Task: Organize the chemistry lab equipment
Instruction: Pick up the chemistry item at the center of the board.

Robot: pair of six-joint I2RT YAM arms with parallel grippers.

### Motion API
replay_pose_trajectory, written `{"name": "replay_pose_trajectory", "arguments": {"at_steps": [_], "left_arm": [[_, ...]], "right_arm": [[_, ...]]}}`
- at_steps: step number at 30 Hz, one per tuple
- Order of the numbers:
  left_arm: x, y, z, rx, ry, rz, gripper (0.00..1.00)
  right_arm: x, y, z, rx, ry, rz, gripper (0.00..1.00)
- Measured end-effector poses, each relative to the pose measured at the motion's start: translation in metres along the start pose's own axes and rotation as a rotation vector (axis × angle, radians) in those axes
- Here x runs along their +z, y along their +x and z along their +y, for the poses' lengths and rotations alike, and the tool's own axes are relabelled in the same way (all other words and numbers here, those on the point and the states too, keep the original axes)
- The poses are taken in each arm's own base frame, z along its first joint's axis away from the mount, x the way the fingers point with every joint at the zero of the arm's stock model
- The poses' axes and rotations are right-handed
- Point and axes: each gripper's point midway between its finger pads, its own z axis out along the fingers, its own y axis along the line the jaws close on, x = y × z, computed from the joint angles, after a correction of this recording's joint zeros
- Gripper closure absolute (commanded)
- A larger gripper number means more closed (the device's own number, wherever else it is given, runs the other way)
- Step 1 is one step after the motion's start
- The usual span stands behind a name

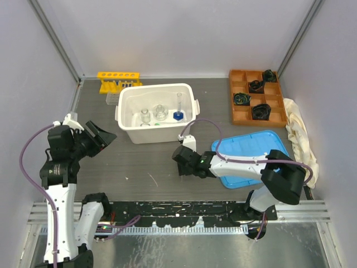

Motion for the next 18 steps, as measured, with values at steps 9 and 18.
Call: {"name": "replay_pose_trajectory", "arguments": {"at_steps": [9, 18], "left_arm": [[0.003, 0.007, 0.007, 0.002, -0.011, 0.021, 0.38], [0.008, 0.013, 0.012, 0.001, -0.022, 0.045, 0.38]], "right_arm": [[0.025, -0.013, 0.008, 0.028, -0.006, 0.01, 0.57], [0.039, -0.011, -0.003, 0.011, 0.027, 0.032, 0.61]]}}
